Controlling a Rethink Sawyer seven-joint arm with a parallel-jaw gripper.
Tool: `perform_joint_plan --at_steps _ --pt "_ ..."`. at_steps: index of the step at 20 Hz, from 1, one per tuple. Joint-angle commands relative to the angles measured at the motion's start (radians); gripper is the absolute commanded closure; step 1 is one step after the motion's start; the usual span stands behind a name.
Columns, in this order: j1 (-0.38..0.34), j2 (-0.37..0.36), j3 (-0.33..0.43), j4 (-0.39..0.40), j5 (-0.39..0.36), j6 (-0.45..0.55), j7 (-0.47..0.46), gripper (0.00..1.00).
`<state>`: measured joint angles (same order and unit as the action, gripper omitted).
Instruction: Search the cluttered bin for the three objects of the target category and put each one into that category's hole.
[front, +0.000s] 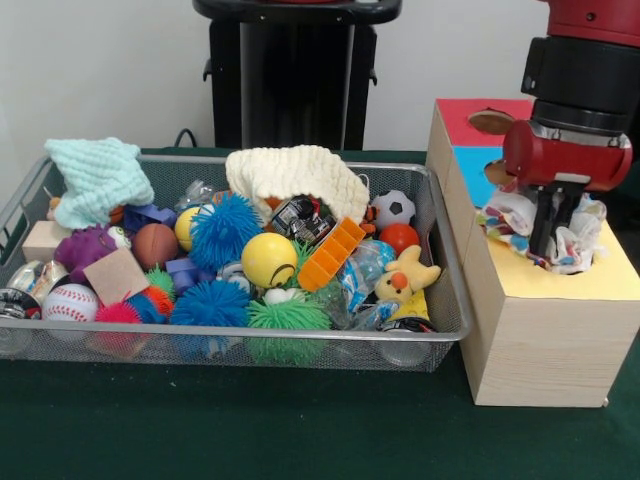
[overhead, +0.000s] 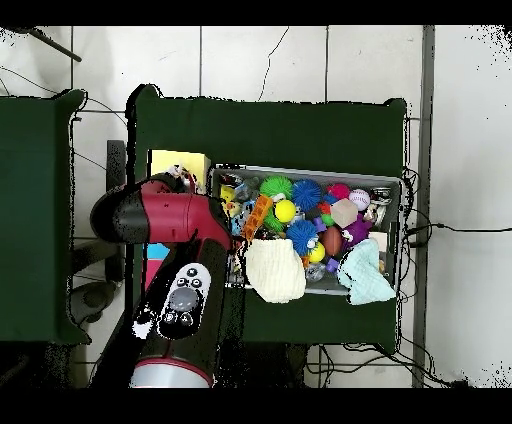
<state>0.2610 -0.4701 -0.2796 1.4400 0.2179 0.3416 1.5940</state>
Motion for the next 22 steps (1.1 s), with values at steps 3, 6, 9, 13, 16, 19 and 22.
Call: perform_joint_plan --at_steps 3,6,9,13,16,19,22 --pt "-0.002 0.001 0.082 0.047 0.052 0.199 0.219 1.00" --pt "0.002 -0.005 0.081 0.043 0.061 0.215 0.225 1.00" --pt "0.007 -0.014 0.080 0.049 0.072 0.224 0.232 1.00" --pt "0.008 -0.023 0.082 0.060 0.080 0.223 0.231 1.00" --pt "0.008 -0.032 0.083 0.063 0.085 0.229 0.229 1.00" --pt "0.009 -0.052 0.083 0.067 0.092 0.252 0.233 1.00" --pt "0.010 -0.071 0.090 0.073 0.103 0.263 0.238 1.00"
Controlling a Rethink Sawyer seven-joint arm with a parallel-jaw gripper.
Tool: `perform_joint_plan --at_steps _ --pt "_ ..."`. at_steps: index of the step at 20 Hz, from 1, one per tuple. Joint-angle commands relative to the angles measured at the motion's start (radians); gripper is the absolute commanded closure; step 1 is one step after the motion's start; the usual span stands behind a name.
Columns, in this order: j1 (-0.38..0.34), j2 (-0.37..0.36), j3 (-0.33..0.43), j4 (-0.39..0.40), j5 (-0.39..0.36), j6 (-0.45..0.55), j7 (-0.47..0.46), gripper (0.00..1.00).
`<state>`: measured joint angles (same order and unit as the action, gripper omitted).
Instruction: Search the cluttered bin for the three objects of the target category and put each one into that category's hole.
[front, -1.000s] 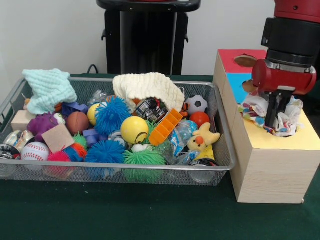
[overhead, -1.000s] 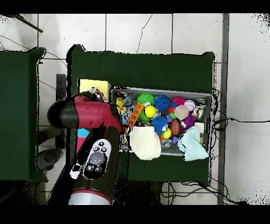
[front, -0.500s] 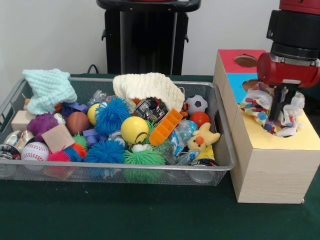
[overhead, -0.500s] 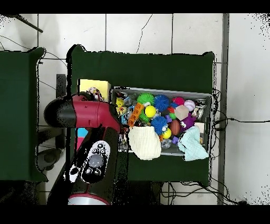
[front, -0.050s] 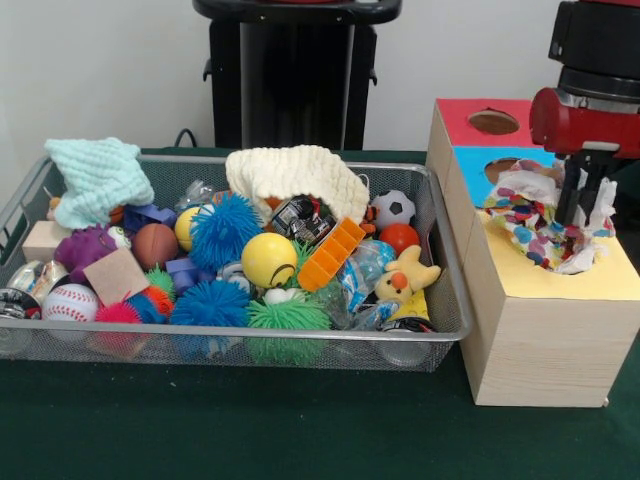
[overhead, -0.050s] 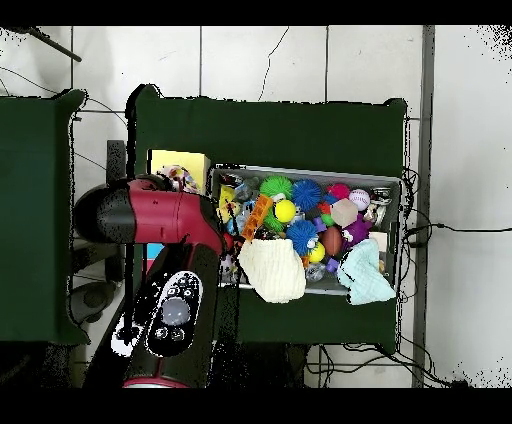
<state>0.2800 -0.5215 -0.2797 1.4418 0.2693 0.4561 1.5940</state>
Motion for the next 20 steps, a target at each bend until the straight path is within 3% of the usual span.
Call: perform_joint_plan --at_steps 1,9,20 --pt "-0.009 -0.024 0.092 0.073 0.055 0.149 0.238 1.00" --pt "-0.005 -0.053 0.093 0.078 0.074 0.159 0.238 1.00" --pt "-0.004 -0.040 0.098 0.052 0.081 0.140 0.217 1.00"
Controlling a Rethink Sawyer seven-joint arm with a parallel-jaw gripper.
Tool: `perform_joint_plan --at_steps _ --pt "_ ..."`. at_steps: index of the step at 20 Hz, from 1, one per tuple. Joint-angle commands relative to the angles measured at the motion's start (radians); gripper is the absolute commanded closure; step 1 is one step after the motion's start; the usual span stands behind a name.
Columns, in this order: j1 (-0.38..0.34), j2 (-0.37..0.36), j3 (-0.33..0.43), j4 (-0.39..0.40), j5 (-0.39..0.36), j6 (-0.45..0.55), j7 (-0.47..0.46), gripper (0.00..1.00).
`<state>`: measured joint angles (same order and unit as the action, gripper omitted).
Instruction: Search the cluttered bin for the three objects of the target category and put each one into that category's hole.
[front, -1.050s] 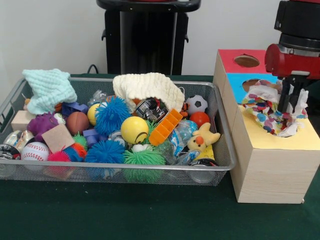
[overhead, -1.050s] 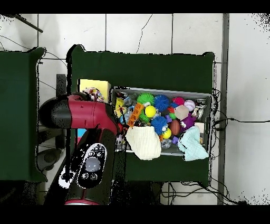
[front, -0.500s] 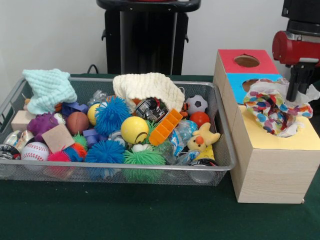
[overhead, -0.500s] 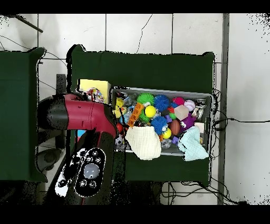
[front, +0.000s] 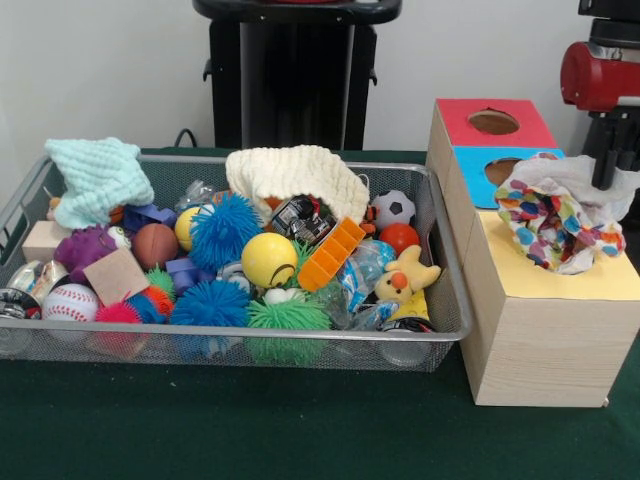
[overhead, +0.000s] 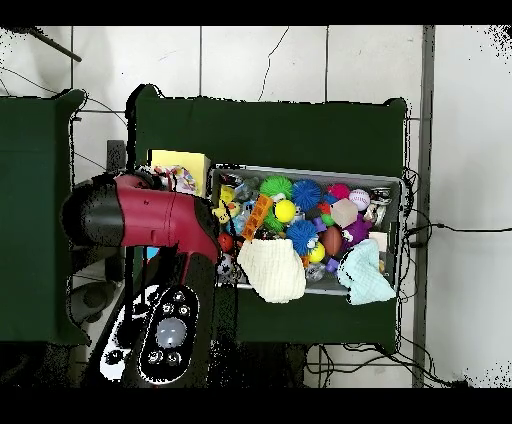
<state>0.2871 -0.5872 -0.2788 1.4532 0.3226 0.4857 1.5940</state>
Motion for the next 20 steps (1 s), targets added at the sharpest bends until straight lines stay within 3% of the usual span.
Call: perform_joint_plan --at_steps 1,20 --pt "-0.013 0.028 0.098 0.038 0.025 0.108 0.209 1.00" --pt "-0.032 0.037 0.106 0.044 0.011 0.066 0.186 1.00"
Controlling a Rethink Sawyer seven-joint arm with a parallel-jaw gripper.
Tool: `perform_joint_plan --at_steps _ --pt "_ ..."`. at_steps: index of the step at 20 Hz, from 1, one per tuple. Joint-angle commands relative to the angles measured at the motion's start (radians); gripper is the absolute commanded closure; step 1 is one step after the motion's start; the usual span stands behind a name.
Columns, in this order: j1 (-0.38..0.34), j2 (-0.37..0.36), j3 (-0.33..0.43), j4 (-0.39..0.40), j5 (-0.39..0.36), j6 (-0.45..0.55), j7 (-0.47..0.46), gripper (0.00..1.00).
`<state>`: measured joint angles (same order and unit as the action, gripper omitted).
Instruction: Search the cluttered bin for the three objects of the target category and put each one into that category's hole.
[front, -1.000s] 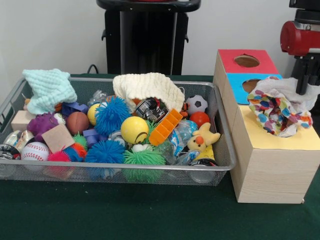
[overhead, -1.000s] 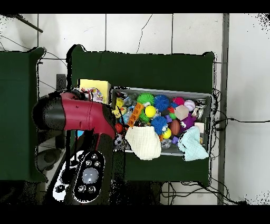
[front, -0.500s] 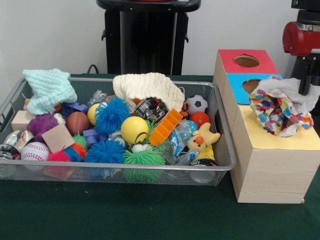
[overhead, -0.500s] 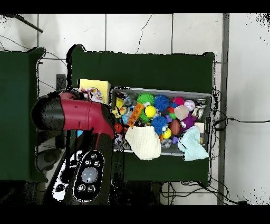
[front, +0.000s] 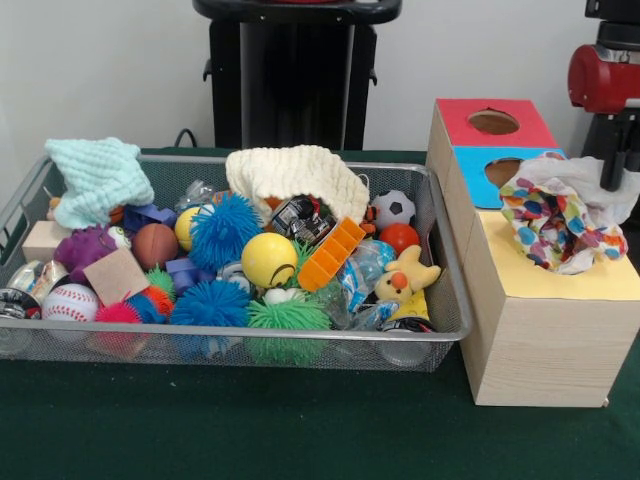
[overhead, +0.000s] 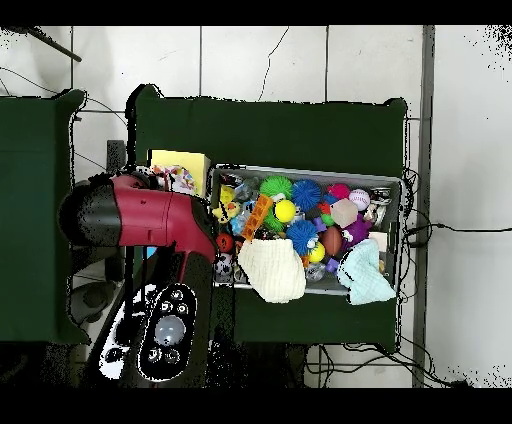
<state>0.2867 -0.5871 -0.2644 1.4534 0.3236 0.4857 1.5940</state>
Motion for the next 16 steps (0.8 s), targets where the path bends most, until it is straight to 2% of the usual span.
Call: perform_joint_plan --at_steps 1,10,11,16 --pt "-0.030 0.037 0.089 0.042 0.009 0.070 0.187 1.00" --pt "-0.033 0.035 0.090 0.046 0.002 0.071 0.176 1.00" --pt "-0.031 0.034 0.085 0.049 0.004 0.066 0.183 0.00" --pt "-0.025 0.043 0.071 0.032 -0.007 0.076 0.181 0.00"
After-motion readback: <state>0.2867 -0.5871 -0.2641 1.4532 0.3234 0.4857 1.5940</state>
